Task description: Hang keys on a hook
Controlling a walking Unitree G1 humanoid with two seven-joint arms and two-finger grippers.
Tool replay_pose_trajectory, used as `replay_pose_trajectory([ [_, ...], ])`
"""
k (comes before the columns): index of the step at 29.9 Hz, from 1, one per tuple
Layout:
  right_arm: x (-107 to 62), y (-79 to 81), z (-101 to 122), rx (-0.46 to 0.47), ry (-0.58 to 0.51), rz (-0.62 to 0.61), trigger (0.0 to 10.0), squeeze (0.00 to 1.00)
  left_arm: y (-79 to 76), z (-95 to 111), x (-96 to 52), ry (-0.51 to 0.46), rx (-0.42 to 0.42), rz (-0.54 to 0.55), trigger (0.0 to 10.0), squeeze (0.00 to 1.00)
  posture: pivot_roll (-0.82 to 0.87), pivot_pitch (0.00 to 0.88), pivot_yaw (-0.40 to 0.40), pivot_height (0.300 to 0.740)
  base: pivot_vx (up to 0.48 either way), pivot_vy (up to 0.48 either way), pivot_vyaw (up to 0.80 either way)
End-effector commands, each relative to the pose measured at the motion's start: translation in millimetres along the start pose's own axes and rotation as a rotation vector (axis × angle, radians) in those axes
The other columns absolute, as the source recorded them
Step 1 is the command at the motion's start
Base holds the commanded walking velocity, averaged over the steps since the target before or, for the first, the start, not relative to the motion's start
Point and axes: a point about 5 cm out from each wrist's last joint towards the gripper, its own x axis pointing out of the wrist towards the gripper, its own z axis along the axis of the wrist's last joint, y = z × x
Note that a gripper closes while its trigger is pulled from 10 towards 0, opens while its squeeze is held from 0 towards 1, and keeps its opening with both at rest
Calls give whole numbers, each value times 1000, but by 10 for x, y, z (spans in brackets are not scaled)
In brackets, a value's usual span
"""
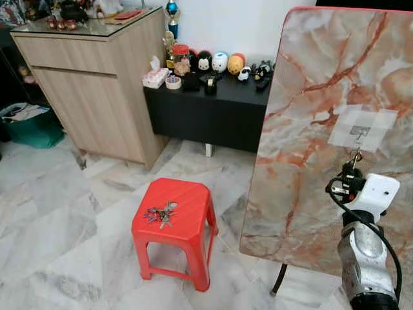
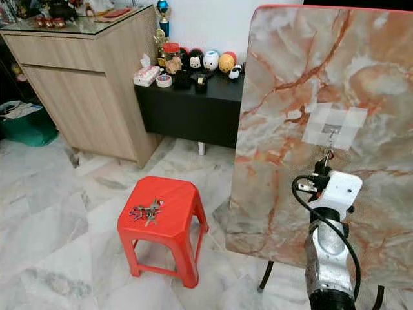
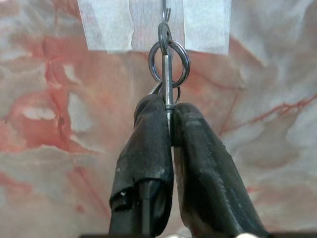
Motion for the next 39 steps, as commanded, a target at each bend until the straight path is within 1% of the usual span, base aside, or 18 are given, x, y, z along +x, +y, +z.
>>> replay_pose_trajectory([
  [1, 21, 28, 93, 0, -36, 11, 10000, 0, 0, -62, -18, 23, 6, 0, 10000, 0, 41, 0, 7, 740, 0, 0, 0],
  [2, 34, 38, 109, 0, -41, 19, 10000, 0, -18, -63, -16, 23, 7, -2, 10000, 0, 40, 0, 7, 740, 0, 0, 0],
  [6, 90, 61, 161, 0, -54, 37, 10000, 0, -139, 45, 41, 8, 12, -13, 10000, 0, 41, 0, 7, 740, 0, 0, 0],
  [7, 127, 75, 189, -3, -59, 53, 10000, 0, -179, 70, 54, 5, 14, -16, 10000, 0, 42, 0, 6, 740, 0, 0, 0],
  [11, 158, 89, 206, -5, -61, 67, 10000, 0, -214, 86, 63, 3, 14, -18, 10000, 0, 41, 0, 8, 740, 0, 0, 0],
  [14, 191, 102, 225, -13, -65, 78, 10000, 0, -284, 126, 81, -4, 19, -25, 10000, 0, 41, 0, 10, 740, 0, 0, 0],
  [17, 205, 100, 231, -13, -65, 77, 10000, 0, -314, 142, 88, -7, 21, -27, 10000, 0, 41, 0, 12, 740, 0, 0, 0],
  [19, 220, 85, 232, -15, -64, 67, 10000, 0, -315, 144, 89, -6, 22, -26, 10000, 0, 41, 0, 14, 740, 0, 0, 0],
  [25, 241, 37, 231, -25, -58, 43, 10000, 0, -207, 130, 78, -3, 18, -15, 10000, 0, 40, 0, 16, 740, 0, 0, 0],
  [29, 259, -9, 230, -32, -52, 27, 10000, 0, -192, 139, 80, -3, 19, -14, 10000, 0, 41, 0, 18, 740, 0, 0, 0],
  [39, 310, -40, 245, -38, -52, 12, 10000, 0, -184, 146, 82, -5, 22, -11, 10000, 0, 41, 0, 21, 740, 0, 0, 0],
])
